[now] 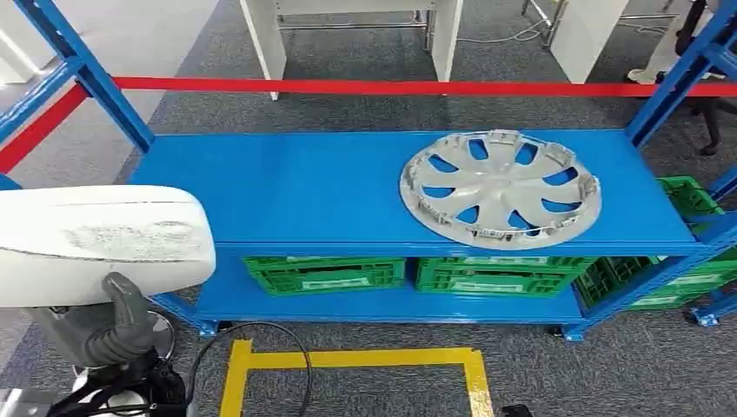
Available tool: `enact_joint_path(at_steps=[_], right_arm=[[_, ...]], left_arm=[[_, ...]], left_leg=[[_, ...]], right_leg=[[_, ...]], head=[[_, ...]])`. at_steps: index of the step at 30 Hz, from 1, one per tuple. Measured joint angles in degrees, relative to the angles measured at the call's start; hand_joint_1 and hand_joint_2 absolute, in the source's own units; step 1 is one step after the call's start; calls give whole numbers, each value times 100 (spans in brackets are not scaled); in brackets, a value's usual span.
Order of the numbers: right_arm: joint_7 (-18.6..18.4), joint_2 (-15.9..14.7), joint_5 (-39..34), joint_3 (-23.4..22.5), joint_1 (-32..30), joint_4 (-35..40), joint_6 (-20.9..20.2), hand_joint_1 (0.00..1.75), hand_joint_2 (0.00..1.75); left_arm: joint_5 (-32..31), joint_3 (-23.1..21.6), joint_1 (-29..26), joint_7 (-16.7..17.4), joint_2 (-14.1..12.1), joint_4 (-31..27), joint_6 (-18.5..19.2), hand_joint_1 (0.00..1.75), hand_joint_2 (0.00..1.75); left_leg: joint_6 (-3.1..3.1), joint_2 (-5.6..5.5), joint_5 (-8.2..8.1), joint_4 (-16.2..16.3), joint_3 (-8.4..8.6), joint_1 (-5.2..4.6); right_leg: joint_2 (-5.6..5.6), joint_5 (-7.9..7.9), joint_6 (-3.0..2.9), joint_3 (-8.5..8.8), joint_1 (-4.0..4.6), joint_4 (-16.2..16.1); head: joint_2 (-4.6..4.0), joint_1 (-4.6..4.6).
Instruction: Take the parts from the cabinet and place them on the table.
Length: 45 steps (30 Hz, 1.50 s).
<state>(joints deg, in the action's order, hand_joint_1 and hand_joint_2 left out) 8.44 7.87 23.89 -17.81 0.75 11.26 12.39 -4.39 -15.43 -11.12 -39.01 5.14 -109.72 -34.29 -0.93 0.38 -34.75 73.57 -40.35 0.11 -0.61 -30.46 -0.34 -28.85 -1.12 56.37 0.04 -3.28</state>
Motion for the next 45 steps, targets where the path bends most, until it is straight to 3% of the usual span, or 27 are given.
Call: enact_joint_path(at_steps=[1,2,3,5,6,10,12,14,16,18,20,22,25,26,27,29,30,31,32,33,36,37,40,41,42,44,45], right_arm=[[-2,0,0,0,-6,0,15,0,0],[-2,0,2,0,-6,0,22,0,0],[-2,0,4,0,-5,0,24,0,0],[-2,0,9,0,-4,0,24,0,0],[-2,2,9,0,-2,0,24,0,0],[-4,2,9,0,10,-2,28,0,0],[-2,0,11,0,12,-2,33,0,0],[-2,0,9,2,22,-2,35,0,0],[-4,2,9,2,-4,-2,30,0,0],[-4,0,4,2,-18,-2,68,0,0],[-4,0,-37,-9,-4,0,218,0,0],[13,0,-35,-11,21,0,201,0,0],[151,0,-28,-11,-12,0,4,0,0],[186,7,-28,-13,-19,0,-15,0,0],[210,13,-24,-18,-16,0,-15,0,0],[236,15,-31,-35,-6,0,22,0,0],[240,17,-31,-57,-7,0,57,0,0],[287,17,-28,-70,-14,0,134,0,0],[392,17,-22,-90,-20,0,274,0,0],[554,20,-30,-105,-21,0,460,0,0],[724,26,-184,-236,10,0,360,0,0],[754,24,-205,-286,14,0,237,0,0],[804,28,-212,-348,7,0,133,0,0],[832,31,-203,-374,6,0,131,0,0],[859,31,-192,-389,9,0,131,0,0],[982,28,-133,-398,9,0,153,0,0],[1025,26,-114,-402,13,0,177,0,0]], left_arm=[[0,0,-10,0,-2,0,0,175,175],[-2,2,-18,0,-7,0,-2,175,175],[-2,2,-22,0,-7,0,-2,175,175],[-13,2,-21,0,-9,0,-7,175,175],[-22,2,-22,0,-13,0,-7,175,175],[-33,2,-26,0,-24,-9,-7,175,175],[-37,0,-26,0,-22,-18,-7,175,175],[-37,-2,-35,0,-22,-17,-4,175,175],[-35,-2,-37,0,-24,-17,-4,175,175],[-37,0,-40,0,-24,-17,-7,175,175],[-61,-2,-39,0,-24,-17,-24,175,175],[-92,-2,-33,0,-26,-17,-50,175,175],[-85,-9,-38,0,-33,-17,-52,175,175],[-83,-4,-37,0,-37,-22,-52,175,175],[-83,-2,-47,0,-46,-28,-52,175,175],[-85,-2,-47,0,-48,-37,-33,175,175],[-85,-2,-53,0,-50,-37,-28,175,175],[-85,-2,-59,0,-50,-37,-28,175,175],[-96,-2,-66,0,-50,-37,-39,175,175],[-114,-4,-73,0,-50,-37,-77,175,175],[-109,-2,-95,0,-52,-85,-105,175,175],[-79,-2,-92,0,-55,-98,-70,175,175],[-31,11,-134,0,-61,-129,-24,175,175],[-33,15,-137,0,-66,-133,-4,175,175],[-33,13,-131,0,-66,-138,0,175,175],[-31,13,-117,0,-63,-142,11,175,175],[-31,13,-122,0,-63,-142,15,175,175]], left_leg=[[-11,0,-40,228,-21,11],[-13,0,44,175,71,22],[-4,0,230,-106,271,32],[57,-8,750,-1221,918,33],[98,-31,651,-1426,1050,26],[181,-30,647,-1586,1005,-27],[293,-6,702,-1702,1020,29],[338,-2,733,-1692,960,15],[367,2,763,-1685,914,-14],[365,0,779,-1678,900,-42],[353,-2,788,-1672,911,-65],[311,2,790,-1613,861,-111],[221,3,851,-1625,819,-81],[198,0,834,-1599,813,-94],[156,-19,723,-1505,769,-80],[84,-23,273,-830,505,-41],[51,-23,-4,-235,263,-19],[30,-22,-137,142,108,-6],[20,-22,-125,232,78,8],[13,-22,45,58,189,28],[50,-24,752,-1405,931,56],[70,-30,678,-1539,987,26],[146,-48,701,-1534,893,6],[208,-47,745,-1591,883,19],[259,-31,780,-1621,879,53],[342,-12,844,-1626,798,38],[366,-1,883,-1623,743,21]], right_leg=[[0,28,12,-14,0,9],[-1,53,20,-9,0,15],[5,71,33,-28,0,24],[12,76,52,-14,-1,43],[7,78,70,-92,2,41],[12,173,230,-137,5,53],[30,-17,271,-269,5,217],[45,-445,289,-680,3,1092],[45,-683,302,-1050,5,1865],[45,-408,281,-918,6,1606],[44,123,211,-332,18,511],[45,88,165,-95,41,3],[52,125,114,-127,62,61],[44,173,69,-119,7,9],[32,189,51,-121,4,7],[31,203,17,-142,2,7],[25,210,8,-161,4,8],[19,215,8,-177,4,14],[19,221,9,-186,2,17],[21,225,15,-192,-1,23],[39,237,45,-181,-3,53],[40,235,87,-210,38,80],[22,306,195,-293,18,81],[24,323,236,-300,24,75],[30,262,251,-318,1,96],[43,-305,272,-554,5,664],[43,-599,288,-730,2,1186]], head=[[0,-2],[0,0],[0,0],[0,-4],[0,4],[0,0],[0,22],[2,59],[0,59],[0,59],[0,59],[0,52],[0,52],[2,50],[0,48],[0,24],[0,28],[0,22],[0,22],[0,22],[0,20],[0,28],[0,28],[0,35],[0,33],[0,61],[0,55]])
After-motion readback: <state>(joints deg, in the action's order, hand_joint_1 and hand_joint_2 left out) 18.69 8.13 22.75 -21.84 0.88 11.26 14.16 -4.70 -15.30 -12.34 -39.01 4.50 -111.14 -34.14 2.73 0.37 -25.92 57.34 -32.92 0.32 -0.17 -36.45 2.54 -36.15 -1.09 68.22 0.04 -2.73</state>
